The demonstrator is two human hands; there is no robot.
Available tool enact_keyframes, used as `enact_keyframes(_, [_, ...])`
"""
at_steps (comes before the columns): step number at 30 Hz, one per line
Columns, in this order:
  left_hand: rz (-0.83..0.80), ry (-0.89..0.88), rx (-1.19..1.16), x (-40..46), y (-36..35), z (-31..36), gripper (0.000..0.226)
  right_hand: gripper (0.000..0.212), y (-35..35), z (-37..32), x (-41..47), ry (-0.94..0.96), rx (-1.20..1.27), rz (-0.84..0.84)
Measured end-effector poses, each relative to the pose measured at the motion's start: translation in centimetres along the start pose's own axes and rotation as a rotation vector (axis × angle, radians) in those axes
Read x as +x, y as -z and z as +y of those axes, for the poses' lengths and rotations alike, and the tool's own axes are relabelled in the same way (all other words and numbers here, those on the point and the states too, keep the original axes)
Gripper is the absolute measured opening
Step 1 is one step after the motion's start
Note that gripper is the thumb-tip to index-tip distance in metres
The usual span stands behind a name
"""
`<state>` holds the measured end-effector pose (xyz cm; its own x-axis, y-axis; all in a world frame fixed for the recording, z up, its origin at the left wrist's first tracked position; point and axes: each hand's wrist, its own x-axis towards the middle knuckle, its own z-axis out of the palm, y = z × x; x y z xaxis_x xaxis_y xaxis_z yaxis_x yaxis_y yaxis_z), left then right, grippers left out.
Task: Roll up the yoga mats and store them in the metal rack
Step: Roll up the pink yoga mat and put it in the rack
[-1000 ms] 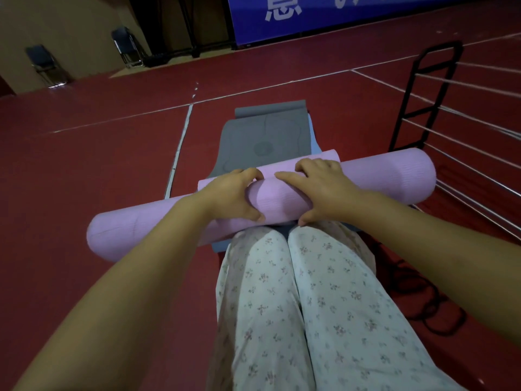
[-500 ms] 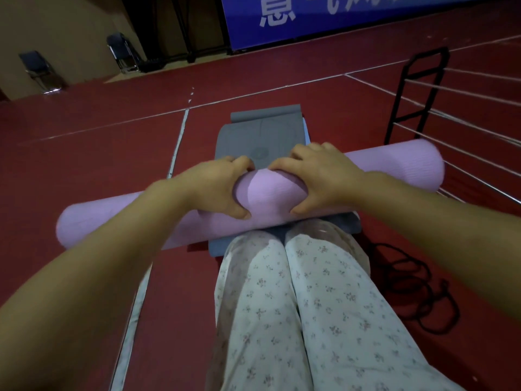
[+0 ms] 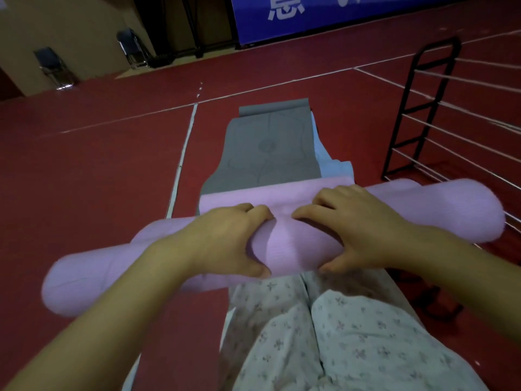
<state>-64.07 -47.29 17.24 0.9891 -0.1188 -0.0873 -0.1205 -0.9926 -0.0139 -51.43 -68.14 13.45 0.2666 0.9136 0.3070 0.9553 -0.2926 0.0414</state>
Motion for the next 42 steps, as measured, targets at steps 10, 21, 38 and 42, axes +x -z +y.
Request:
enact_keyframes(10, [-0.19, 0.096, -0.328, 2.6, 2.3, -2.1, 0.08, 0.082, 1.7, 2.2, 2.7, -0.081, 0.277, -0.252])
enact_keyframes(21, [0.149, 0.017, 0.086, 0.9, 0.5, 1.4, 0.084, 0.072, 1.4, 5.1, 5.9, -0.186, 0.577, -0.484])
enact_keyframes(38, [0.039, 0.075, -0.247, 4.5, 2.3, -2.4, 0.077, 0.066, 2.7, 5.2, 6.4, -0.155, 0.516, -0.214])
enact_keyframes(42, [-0.051, 0.116, -0.335, 5.4, 3.2, -3.9, 0.072, 0.057, 2.2, 3.7, 5.3, -0.069, 0.503, -0.101])
